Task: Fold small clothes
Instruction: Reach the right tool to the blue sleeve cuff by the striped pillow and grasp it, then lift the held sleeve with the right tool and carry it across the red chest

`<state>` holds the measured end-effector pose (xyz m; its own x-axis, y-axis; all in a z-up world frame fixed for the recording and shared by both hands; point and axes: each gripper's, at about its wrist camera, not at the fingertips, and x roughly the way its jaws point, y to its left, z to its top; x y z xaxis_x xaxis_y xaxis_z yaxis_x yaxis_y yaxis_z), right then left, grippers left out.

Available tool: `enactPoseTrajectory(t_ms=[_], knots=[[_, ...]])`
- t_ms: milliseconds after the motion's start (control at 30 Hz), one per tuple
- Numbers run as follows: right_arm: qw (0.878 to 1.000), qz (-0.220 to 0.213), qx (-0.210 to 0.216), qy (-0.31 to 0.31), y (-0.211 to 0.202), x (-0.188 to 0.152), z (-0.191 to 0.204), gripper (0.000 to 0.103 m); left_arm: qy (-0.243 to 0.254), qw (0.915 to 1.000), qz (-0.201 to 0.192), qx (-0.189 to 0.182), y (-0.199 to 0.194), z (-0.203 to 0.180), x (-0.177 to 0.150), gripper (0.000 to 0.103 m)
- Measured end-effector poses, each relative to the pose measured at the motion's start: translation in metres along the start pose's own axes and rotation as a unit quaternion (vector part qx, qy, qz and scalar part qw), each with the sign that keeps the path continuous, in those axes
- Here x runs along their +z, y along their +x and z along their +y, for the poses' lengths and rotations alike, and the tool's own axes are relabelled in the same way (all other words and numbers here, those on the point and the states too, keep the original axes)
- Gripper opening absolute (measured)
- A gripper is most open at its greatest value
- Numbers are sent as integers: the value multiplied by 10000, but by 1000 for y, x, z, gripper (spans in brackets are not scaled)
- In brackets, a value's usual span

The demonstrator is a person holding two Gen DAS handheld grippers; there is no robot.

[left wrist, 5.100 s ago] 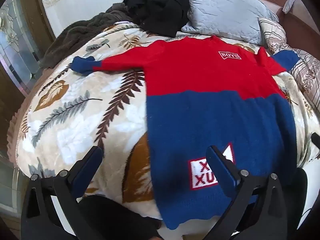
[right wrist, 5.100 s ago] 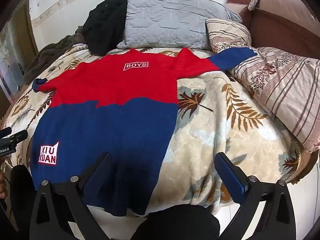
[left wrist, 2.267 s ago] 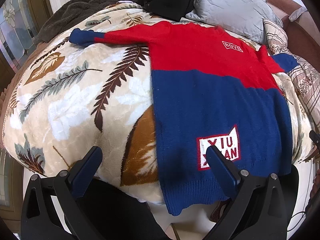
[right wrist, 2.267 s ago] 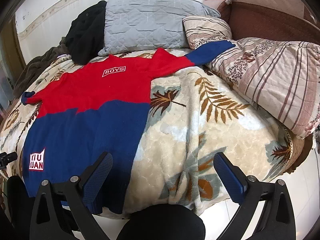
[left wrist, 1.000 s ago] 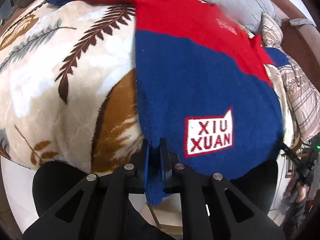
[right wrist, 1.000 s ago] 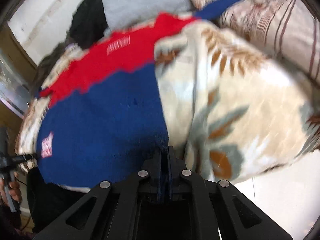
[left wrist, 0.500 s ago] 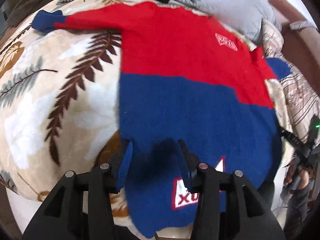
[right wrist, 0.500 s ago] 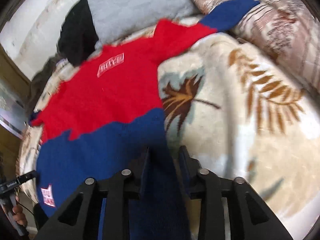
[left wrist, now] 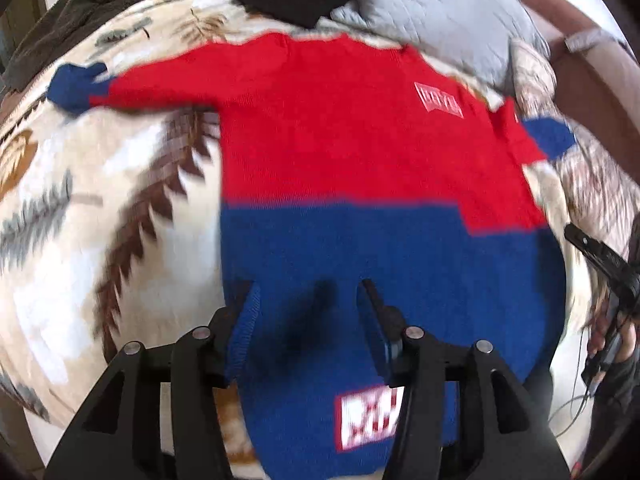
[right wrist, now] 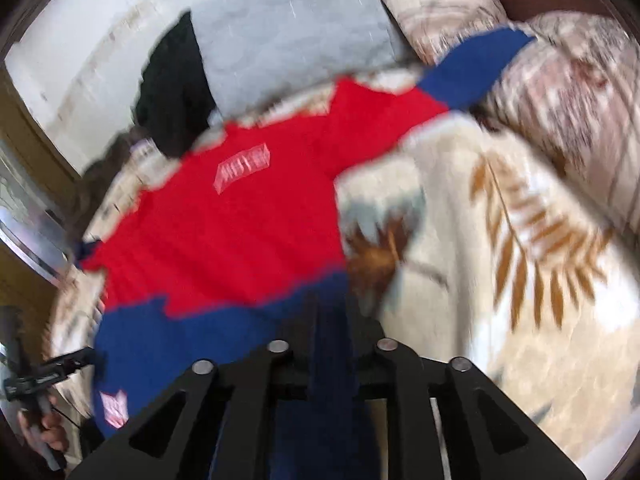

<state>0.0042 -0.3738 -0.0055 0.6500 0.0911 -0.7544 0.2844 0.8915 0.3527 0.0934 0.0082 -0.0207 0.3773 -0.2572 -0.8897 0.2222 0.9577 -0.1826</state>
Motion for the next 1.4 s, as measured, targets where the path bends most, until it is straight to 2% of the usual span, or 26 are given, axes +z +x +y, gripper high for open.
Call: enactPoseTrajectory(t_ms=[167, 233, 267, 300, 367, 433, 500, 600, 700, 800, 867, 967, 1100, 1200, 1233, 1267, 1300, 1400], knots=[[9994, -138, 154, -280, 26, 25, 28, 22, -318, 9994, -112, 90, 22, 8, 44, 54], [9992, 109, 150, -356, 54, 21, 33, 22, -480, 9987, 49, 166, 41, 12, 47, 54], [9985, 364, 11, -406, 70, 16, 34, 22, -550, 9982, 179, 186, 53, 15, 45, 53], [9970, 615, -132, -459, 82, 11, 34, 22, -534, 9983, 119, 211, 54, 17, 42, 54], [9966, 400, -227, -691, 84, 5, 39, 21, -337, 9992, -34, 197, 49, 13, 39, 62], [9966, 516, -106, -632, 78, 17, 36, 20, -246, 9997, 50, 36, 44, 10, 40, 62], [9995, 223, -69, -211, 62, 39, 16, 21, -295, 9989, 74, -343, 38, 12, 49, 62], [9970, -326, -326, 623, 37, 81, -34, 24, -342, 9981, -111, -509, 30, 6, 72, 62], [9853, -803, -625, 1369, 15, 116, -83, 24, -326, 9978, -262, -510, 33, -1, 91, 62], [9667, -1288, -862, 2034, -3, 147, -128, 26, -369, 9976, -155, -567, 51, -9, 104, 62], [9560, -1510, -1003, 2305, -3, 165, -151, 31, -372, 9974, -23, -624, 66, -11, 109, 62], [9505, -1573, -1256, 2369, 10, 190, -175, 34, -350, 9977, 69, -585, 82, -16, 111, 62], [9510, -1423, -1686, 2166, 50, 211, -182, 34, -170, 9988, -82, -458, 87, -26, 116, 63], [9466, -1545, -2005, 1997, 68, 216, -178, 28, -110, 9985, -48, -540, 90, -33, 125, 63], [9445, -1603, -2130, 1921, 70, 218, -176, 22, -105, 9983, -34, -564, 92, -34, 128, 63], [9410, -1626, -2305, 1867, 68, 219, -176, 6, -98, 9982, -33, -585, 92, -36, 132, 63], [9388, -1657, -2408, 1822, 65, 219, -175, 5, -88, 9982, -50, -593, 91, -37, 136, 63], [9380, -1852, -2301, 1812, 49, 223, -174, 5, -51, 9981, -165, -589, 87, -37, 146, 63]])
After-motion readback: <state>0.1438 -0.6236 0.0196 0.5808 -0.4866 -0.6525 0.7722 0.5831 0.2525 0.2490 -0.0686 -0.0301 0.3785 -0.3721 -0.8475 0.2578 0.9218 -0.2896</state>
